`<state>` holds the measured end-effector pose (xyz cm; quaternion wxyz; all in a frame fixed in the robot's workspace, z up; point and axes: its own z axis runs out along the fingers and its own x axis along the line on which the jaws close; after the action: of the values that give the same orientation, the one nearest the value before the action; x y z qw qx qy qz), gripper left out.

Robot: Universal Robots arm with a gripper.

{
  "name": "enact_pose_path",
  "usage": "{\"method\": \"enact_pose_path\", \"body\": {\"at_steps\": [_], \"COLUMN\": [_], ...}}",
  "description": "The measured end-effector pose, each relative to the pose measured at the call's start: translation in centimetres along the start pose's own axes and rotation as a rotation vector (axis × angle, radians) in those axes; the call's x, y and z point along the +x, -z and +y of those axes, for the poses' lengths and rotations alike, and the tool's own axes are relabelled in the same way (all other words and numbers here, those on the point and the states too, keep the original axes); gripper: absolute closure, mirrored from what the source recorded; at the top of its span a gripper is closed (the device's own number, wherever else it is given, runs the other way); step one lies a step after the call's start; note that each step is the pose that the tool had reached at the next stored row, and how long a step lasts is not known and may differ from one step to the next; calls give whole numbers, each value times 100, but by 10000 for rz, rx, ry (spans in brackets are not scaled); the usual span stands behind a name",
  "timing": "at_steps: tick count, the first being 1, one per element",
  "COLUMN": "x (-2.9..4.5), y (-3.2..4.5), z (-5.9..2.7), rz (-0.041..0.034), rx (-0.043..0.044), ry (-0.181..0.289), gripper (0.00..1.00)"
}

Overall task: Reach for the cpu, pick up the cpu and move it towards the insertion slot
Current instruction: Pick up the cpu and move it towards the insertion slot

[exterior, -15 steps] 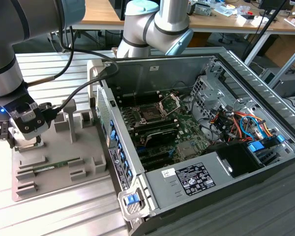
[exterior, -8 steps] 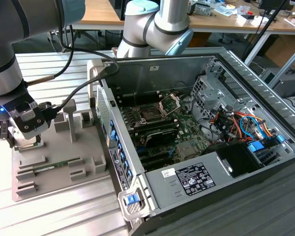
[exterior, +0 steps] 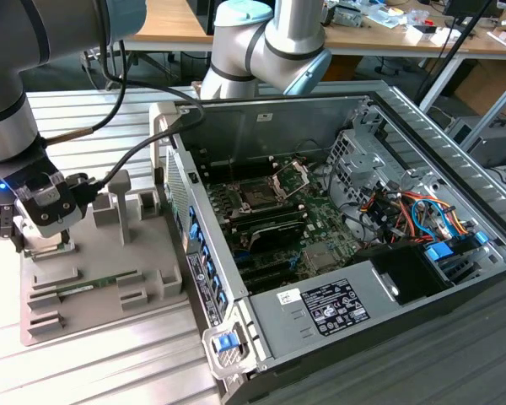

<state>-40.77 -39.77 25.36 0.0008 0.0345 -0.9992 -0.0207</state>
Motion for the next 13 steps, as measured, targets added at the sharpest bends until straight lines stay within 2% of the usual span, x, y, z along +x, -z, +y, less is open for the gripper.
{"method": "enact_pose_path", "body": {"at_steps": [13], "x": [0], "y": [31], "z": [1], "rz": [0], "rx": [0], "ry": [0], "gripper": [45]}}
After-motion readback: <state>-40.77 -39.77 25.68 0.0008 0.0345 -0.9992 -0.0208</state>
